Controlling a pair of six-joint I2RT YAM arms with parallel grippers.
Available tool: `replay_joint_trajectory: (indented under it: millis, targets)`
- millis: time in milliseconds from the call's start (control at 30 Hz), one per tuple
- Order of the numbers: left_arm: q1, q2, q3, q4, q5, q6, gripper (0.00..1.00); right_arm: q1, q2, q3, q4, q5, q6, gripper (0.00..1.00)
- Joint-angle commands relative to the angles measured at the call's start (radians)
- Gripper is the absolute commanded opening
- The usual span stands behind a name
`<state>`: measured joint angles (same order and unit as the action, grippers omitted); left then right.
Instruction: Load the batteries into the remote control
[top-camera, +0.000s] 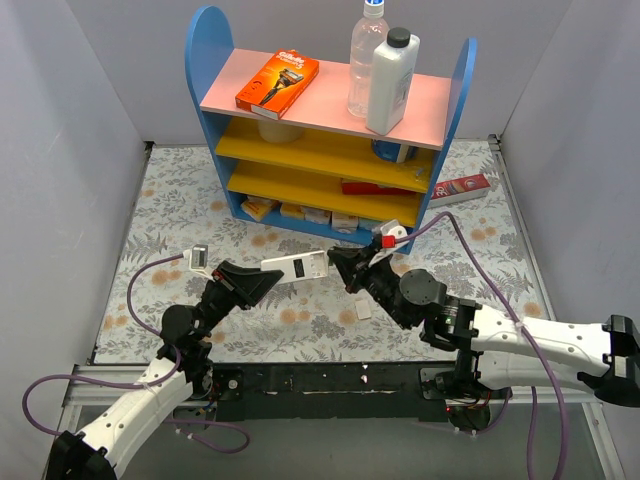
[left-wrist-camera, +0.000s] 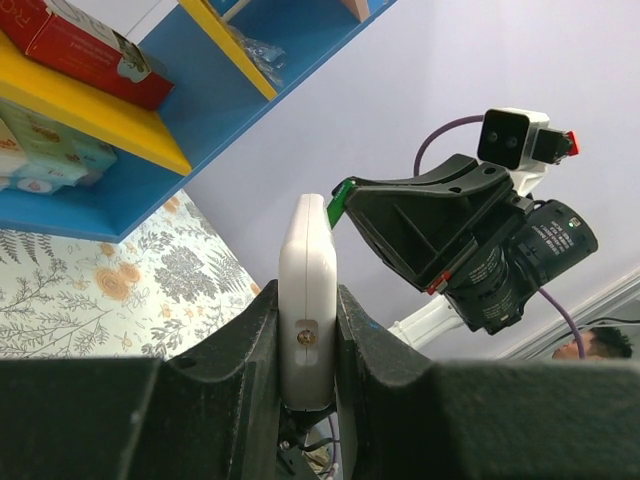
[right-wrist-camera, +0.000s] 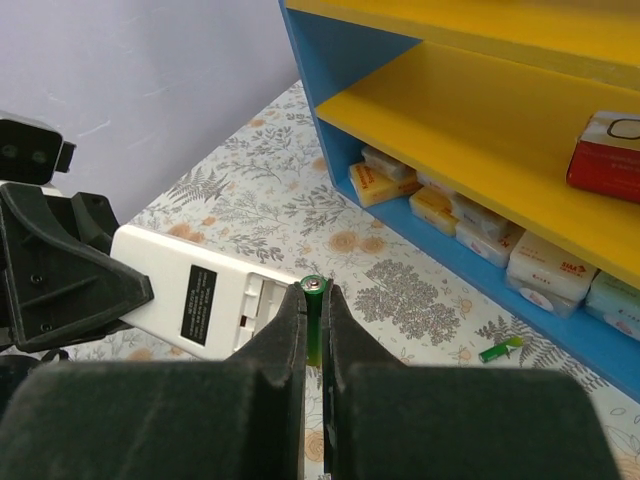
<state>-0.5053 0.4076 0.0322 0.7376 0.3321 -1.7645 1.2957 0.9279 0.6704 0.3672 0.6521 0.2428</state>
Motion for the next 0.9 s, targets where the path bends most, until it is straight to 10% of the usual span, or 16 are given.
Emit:
replay_joint_trajectory:
  millis: [0,867]
  targets:
    - [0.002,-0.003,-0.249,0.014,-0.011,0.017,0.0,0.013,0.015,0.069,0.098,0.004,-0.031,0.01]
    - [0.002,-0.03,-0.255,0.036,-0.004,-0.004,0.0,0.03,0.115,0.109,0.041,-0.028,0.013,0.01]
